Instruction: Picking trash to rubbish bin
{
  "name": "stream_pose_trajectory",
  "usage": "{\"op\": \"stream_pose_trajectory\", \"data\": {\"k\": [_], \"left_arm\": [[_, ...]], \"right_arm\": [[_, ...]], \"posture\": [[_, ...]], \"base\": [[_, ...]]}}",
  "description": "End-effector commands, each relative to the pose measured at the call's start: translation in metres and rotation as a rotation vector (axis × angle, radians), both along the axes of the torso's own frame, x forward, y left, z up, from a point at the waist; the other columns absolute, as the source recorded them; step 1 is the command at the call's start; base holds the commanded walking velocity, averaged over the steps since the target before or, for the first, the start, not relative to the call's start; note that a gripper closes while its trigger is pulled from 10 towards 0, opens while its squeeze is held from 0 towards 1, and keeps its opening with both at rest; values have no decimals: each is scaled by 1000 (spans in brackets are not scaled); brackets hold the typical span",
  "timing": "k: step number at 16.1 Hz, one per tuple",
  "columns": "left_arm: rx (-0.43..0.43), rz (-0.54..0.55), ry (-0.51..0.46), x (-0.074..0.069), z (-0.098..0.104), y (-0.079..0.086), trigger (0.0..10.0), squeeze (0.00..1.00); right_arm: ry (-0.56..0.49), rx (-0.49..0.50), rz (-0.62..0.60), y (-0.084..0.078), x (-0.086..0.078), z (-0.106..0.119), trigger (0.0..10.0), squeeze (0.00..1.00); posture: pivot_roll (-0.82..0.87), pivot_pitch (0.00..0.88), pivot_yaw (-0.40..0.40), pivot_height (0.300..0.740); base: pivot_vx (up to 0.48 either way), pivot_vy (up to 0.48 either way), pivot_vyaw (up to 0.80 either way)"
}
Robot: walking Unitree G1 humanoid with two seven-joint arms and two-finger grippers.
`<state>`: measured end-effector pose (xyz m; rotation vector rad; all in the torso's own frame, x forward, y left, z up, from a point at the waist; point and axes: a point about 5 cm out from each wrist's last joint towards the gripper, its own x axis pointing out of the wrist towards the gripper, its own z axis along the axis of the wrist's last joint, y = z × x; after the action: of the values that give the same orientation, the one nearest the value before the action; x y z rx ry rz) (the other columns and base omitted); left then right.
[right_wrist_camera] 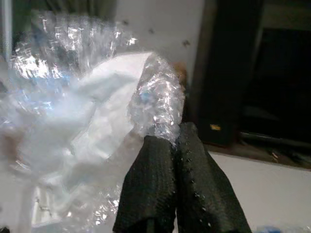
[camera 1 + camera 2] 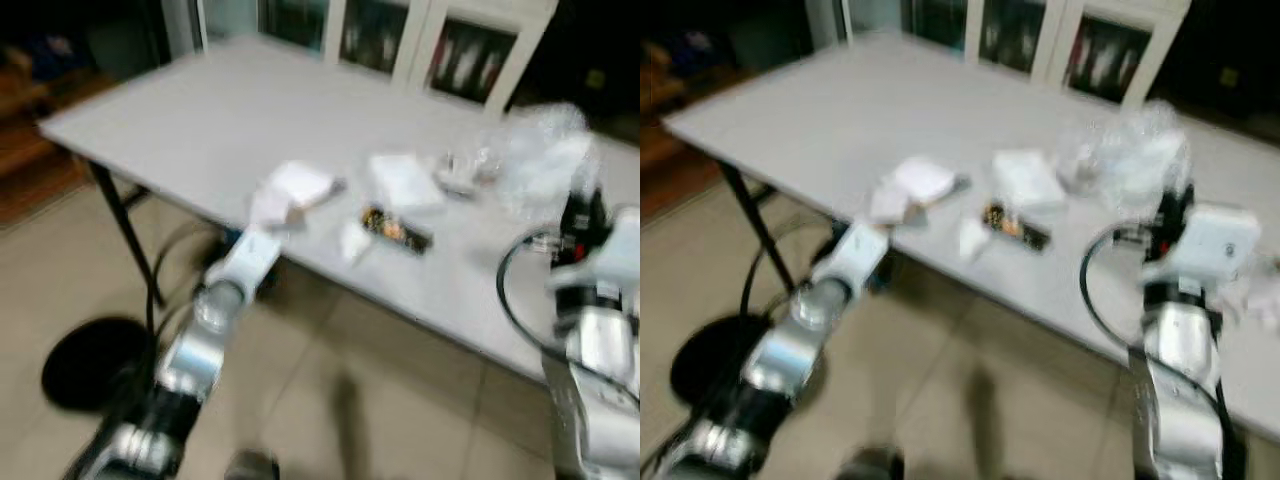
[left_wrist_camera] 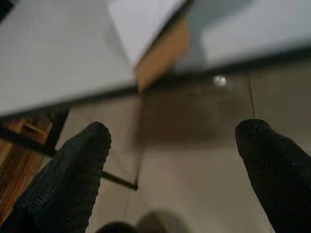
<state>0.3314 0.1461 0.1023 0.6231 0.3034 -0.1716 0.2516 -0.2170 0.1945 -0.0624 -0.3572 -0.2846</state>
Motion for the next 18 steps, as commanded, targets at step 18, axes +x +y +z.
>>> {"op": "stream_pose_trajectory", "data": {"k": [18], "left_arm": [[-212,-138,-185,14,28,-30,10000,0]], "right_arm": [[8,22,-24,-2,-8,-3,10000,0]], "posture": [[211,135,-73,740]], "base": [[67,0,0]]}}
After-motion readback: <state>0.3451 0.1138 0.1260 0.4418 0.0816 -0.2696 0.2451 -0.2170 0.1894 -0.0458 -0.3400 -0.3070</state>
